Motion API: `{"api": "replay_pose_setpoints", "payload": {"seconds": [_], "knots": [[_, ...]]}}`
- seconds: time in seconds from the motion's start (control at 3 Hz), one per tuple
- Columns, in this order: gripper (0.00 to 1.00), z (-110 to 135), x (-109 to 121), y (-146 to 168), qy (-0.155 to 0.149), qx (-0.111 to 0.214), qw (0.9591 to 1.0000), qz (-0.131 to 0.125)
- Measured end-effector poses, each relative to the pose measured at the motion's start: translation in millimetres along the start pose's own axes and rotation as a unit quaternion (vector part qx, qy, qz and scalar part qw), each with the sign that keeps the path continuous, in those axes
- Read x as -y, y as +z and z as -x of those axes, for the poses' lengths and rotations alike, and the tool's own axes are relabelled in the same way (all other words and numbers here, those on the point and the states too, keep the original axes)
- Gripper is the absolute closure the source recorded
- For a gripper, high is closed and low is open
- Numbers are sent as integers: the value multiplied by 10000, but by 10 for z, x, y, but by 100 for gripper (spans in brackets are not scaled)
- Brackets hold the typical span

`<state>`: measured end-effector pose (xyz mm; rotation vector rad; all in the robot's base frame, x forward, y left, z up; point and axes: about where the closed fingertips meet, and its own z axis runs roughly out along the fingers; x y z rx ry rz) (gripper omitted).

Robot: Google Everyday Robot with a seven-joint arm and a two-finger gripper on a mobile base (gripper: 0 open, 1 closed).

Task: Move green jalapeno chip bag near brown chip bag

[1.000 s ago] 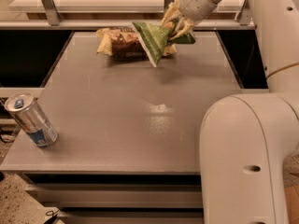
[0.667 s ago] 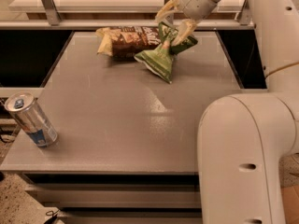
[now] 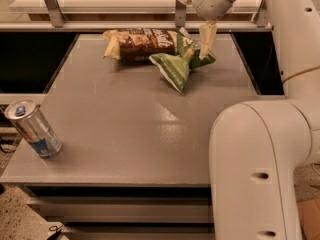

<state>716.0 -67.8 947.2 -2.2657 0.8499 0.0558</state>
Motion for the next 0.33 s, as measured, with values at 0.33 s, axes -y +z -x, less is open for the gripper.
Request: {"api": "replay_pose_setpoints", "payload": {"seconds": [0.33], "knots": [[0,37,13,-10,-33,52,10000,7]]}}
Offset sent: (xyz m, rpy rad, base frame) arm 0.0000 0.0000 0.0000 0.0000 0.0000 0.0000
